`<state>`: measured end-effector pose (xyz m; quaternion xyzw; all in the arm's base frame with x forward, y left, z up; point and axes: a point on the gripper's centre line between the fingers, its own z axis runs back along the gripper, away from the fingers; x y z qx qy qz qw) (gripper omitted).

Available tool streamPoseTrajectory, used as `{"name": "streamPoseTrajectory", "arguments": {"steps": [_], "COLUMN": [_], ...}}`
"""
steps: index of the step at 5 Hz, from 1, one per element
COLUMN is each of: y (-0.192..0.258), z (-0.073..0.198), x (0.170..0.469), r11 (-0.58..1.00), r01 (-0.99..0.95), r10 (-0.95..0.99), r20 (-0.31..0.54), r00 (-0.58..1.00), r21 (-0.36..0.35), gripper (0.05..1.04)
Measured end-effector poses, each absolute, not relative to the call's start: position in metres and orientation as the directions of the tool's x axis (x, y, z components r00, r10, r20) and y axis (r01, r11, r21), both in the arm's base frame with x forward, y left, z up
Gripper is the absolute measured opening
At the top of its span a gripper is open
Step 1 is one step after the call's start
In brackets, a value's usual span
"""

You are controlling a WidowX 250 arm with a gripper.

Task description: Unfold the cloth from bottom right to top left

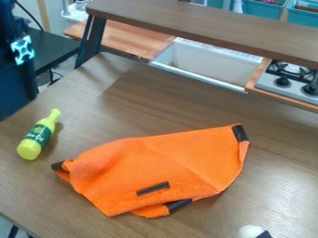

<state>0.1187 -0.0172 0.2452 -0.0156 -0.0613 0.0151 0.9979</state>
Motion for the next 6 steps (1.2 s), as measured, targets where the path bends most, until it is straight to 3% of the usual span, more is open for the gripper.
{"name": "streamPoseTrajectory", "arguments": {"steps": [2, 4, 6], "y": [-0.013, -0.002, 0.002], "z": [0.226, 0.184, 0.149], "x": [0.133, 0.168, 0.208], "r11": [1.0, 0.992, 0.943], "r01": [0.016, 0.12, 0.314], "r10": [-0.017, -0.126, -0.331], "r20": [0.145, 0.138, 0.195], "r00": [0.989, 0.982, 0.923], "r21": [0.009, 0.046, 0.112], "gripper": [0.999, 0.999, 0.999]}}
